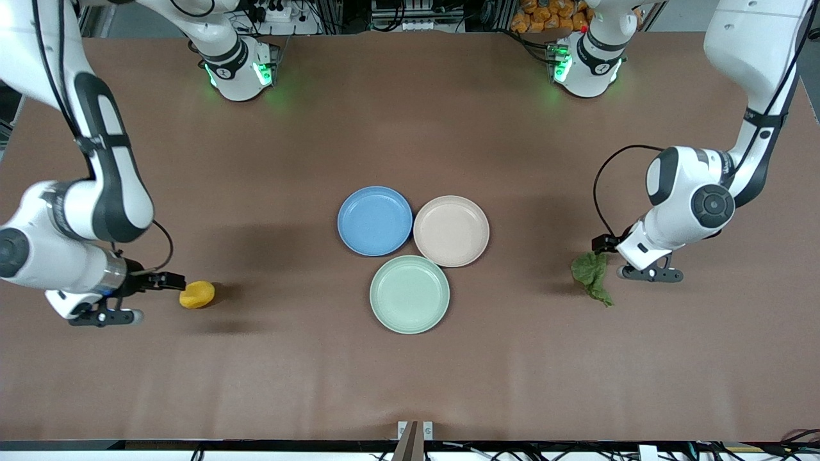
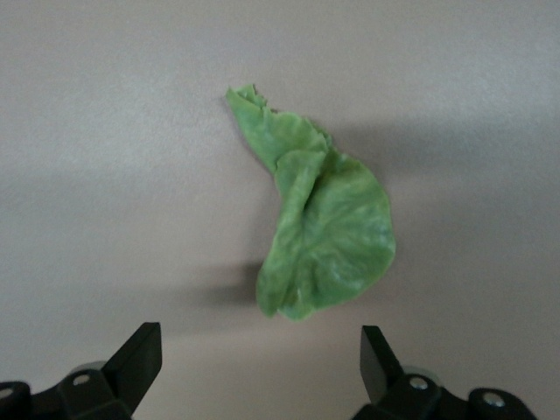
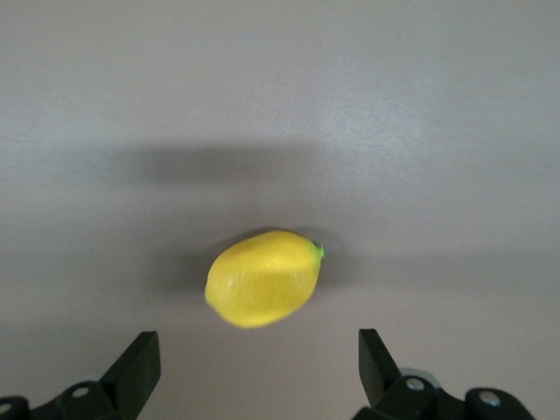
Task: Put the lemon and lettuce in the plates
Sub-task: 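Close the right gripper on the lemon while the left gripper grasps the lettuce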
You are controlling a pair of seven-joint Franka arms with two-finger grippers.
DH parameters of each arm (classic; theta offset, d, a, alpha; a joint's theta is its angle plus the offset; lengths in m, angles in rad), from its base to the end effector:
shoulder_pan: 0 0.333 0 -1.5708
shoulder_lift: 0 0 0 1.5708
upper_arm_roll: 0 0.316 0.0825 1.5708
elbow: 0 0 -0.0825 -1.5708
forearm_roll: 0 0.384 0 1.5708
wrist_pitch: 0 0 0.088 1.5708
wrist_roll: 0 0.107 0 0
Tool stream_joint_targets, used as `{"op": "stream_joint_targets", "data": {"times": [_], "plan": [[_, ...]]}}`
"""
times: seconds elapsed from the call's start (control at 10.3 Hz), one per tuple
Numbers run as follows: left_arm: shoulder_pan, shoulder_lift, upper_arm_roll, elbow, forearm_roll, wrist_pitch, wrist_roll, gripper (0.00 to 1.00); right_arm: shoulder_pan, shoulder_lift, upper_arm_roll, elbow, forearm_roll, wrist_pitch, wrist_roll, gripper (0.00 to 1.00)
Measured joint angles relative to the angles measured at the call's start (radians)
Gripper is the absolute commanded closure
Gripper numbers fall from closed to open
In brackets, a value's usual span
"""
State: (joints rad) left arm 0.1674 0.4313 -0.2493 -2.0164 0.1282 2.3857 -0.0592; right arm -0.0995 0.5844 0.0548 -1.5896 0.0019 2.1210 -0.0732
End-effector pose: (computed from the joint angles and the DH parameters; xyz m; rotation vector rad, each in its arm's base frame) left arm 0.5969 -0.0444 0.2384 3.1220 -0.1541 -0.0720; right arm 0.6875 -0.0356 0.2901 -3.1054 -0.0298 0.0780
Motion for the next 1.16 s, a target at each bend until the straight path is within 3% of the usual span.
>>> {"op": "stream_joint_targets", "data": {"times": [0.39, 0.48, 0.58, 0.87, 0.97, 1.06, 1.16], "plan": [[-0.003, 0.124, -0.001, 0.078, 0.000, 0.047, 0.000, 0.01, 0.001, 0.112, 0.001, 0.001, 0.000, 0.107, 0.004, 0.00], [-0.006, 0.148, -0.001, 0.095, 0.000, 0.048, -0.004, 0.05, 0.002, 0.127, 0.001, 0.002, 0.000, 0.109, 0.007, 0.00], [-0.010, 0.166, -0.001, 0.108, 0.000, 0.048, -0.019, 0.18, 0.003, 0.138, 0.001, 0.002, 0.000, 0.113, 0.012, 0.00], [-0.029, 0.200, -0.004, 0.132, 0.000, 0.048, -0.050, 0.72, 0.016, 0.162, 0.002, 0.002, 0.000, 0.130, 0.033, 0.00], [-0.033, 0.202, 0.000, 0.138, 0.005, 0.047, -0.061, 0.93, 0.018, 0.167, 0.002, 0.002, 0.000, 0.131, 0.036, 0.15], [-0.033, 0.202, 0.002, 0.144, 0.005, 0.046, -0.067, 1.00, 0.019, 0.170, 0.002, 0.003, 0.000, 0.131, 0.037, 0.60], [-0.033, 0.202, 0.002, 0.148, 0.005, 0.045, -0.077, 1.00, 0.019, 0.171, 0.002, 0.006, 0.000, 0.132, 0.039, 0.81]]}}
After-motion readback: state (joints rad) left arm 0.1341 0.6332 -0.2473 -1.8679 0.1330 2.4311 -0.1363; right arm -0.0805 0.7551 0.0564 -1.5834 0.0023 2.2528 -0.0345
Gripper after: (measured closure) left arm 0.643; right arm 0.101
